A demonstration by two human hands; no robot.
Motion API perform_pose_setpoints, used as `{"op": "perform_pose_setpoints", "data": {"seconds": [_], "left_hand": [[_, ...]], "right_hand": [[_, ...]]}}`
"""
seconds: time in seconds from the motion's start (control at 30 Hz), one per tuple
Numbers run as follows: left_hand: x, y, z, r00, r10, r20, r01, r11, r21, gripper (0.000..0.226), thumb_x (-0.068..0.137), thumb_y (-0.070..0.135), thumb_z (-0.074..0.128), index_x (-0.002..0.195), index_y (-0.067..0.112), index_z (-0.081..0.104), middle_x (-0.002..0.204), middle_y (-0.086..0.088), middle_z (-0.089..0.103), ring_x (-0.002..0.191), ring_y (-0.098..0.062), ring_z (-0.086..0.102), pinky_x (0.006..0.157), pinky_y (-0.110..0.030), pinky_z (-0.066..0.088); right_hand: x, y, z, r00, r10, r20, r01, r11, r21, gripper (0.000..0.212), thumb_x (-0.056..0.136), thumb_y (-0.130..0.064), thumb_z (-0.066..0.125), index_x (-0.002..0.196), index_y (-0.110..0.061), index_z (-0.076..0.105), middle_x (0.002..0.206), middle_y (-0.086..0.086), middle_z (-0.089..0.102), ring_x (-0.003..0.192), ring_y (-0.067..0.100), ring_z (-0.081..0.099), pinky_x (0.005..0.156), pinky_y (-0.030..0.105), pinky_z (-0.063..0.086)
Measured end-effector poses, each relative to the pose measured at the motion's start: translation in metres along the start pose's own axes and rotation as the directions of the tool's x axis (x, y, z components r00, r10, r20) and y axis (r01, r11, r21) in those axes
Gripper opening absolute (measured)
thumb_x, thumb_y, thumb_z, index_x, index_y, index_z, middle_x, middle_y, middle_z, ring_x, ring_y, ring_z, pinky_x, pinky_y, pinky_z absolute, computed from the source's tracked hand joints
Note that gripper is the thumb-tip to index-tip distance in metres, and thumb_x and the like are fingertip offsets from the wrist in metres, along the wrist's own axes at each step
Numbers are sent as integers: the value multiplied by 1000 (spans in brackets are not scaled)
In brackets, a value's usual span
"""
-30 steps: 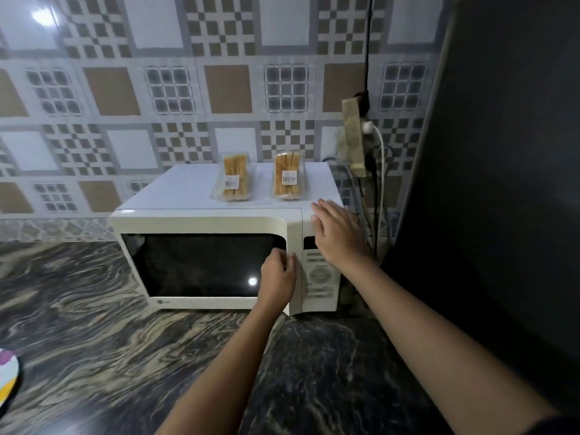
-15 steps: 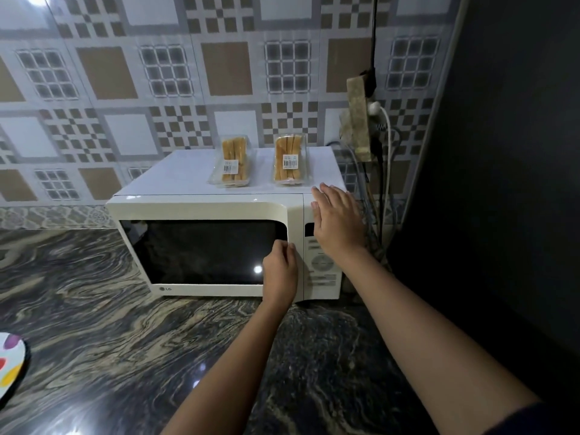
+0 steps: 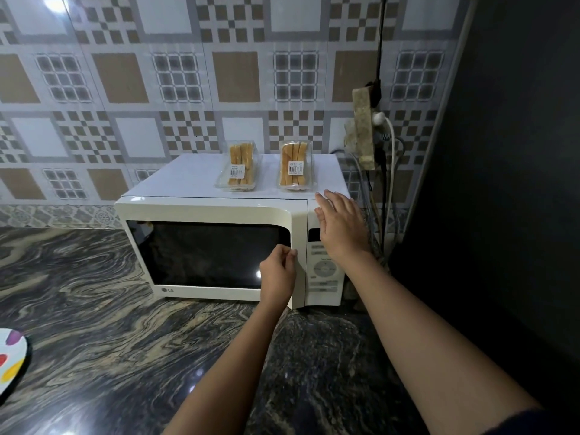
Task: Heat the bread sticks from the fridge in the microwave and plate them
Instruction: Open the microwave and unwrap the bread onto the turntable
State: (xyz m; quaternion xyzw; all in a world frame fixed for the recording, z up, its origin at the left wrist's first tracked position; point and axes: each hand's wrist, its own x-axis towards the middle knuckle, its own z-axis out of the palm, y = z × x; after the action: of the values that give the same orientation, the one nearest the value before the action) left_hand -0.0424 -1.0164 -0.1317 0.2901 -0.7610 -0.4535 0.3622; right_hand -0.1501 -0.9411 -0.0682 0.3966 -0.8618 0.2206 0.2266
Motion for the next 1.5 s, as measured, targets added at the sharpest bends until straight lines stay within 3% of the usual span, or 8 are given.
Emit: {"op": "perform_pose_setpoints", "data": {"seconds": [0.37, 0.53, 0.67, 0.8, 1.07, 1.23, 1.37, 1.5], "left_hand": [[2, 1, -7, 1000, -10, 12, 10, 1000, 19, 19, 93, 20, 55, 89, 4, 64, 75, -2, 64, 70, -14, 58, 59, -18, 43], [4, -3, -8, 999, 3, 38, -5, 999, 41, 18, 93, 19, 55, 85, 6, 65, 69, 1, 62, 60, -6, 54, 51, -10, 39], [1, -1, -14, 997, 19, 72, -21, 1000, 23, 16, 93, 19, 56, 78, 12, 58, 60, 3, 58, 48, -4, 49, 44, -10, 38], [-26, -15, -34, 991, 63, 119, -55, 996, -73, 21, 93, 18, 56, 72, 13, 56, 65, -22, 61, 50, -7, 49, 45, -12, 38], [-55, -18, -70, 970, 107, 220, -113, 993, 16, 24, 95, 25, 52, 72, 18, 54, 63, -11, 58, 56, -9, 47, 51, -17, 36], [-79, -10, -90, 972, 64, 226, -47, 996, -76, 18, 94, 21, 53, 81, 10, 59, 69, 1, 61, 57, 4, 55, 49, -8, 40], [-100, -12, -116, 966, 29, 259, -8, 997, -83, 18, 95, 22, 52, 83, 9, 57, 70, 3, 56, 59, -1, 49, 49, -8, 38], [-123, -20, -149, 955, 45, 292, -28, 998, -63, 18, 96, 26, 49, 80, 18, 52, 66, 7, 49, 60, -5, 41, 51, -13, 33]], "right_hand": [[0, 2, -3, 998, -13, 56, 12, 1000, 12, 45, 102, -32, 25, 143, -17, 37, 150, 5, 36, 140, 22, 27, 118, 37, 16], [-2, 2, -3, 998, -9, 70, 10, 1000, -12, 57, 98, -41, 11, 144, -18, 35, 150, 4, 35, 141, 21, 26, 117, 36, 13], [-1, 1, -5, 999, -21, 46, 21, 1000, -5, 63, 95, -43, 7, 143, -16, 37, 149, 4, 38, 139, 21, 29, 116, 35, 16], [4, 1, -10, 997, 10, 72, -8, 1000, -21, 46, 103, -31, 23, 145, -18, 33, 152, 2, 33, 141, 20, 24, 116, 33, 13], [-6, -21, -23, 972, 117, 206, -122, 992, 11, 47, 101, -24, 27, 148, -18, 24, 158, 3, 18, 146, 20, 13, 120, 42, 6], [-29, -47, -44, 937, 199, 288, -259, 947, 189, 47, 101, -27, 31, 147, -16, 28, 158, 5, 14, 147, 22, 9, 120, 41, 9], [-58, -86, -63, 911, 267, 315, -397, 778, 487, 44, 101, -29, 34, 142, -11, 37, 147, 10, 41, 134, 26, 39, 107, 33, 31], [-91, -137, -72, 932, 158, 327, -339, 702, 626, 39, 100, -31, 37, 136, -15, 42, 129, 10, 57, 121, 24, 52, 91, 28, 38]]}}
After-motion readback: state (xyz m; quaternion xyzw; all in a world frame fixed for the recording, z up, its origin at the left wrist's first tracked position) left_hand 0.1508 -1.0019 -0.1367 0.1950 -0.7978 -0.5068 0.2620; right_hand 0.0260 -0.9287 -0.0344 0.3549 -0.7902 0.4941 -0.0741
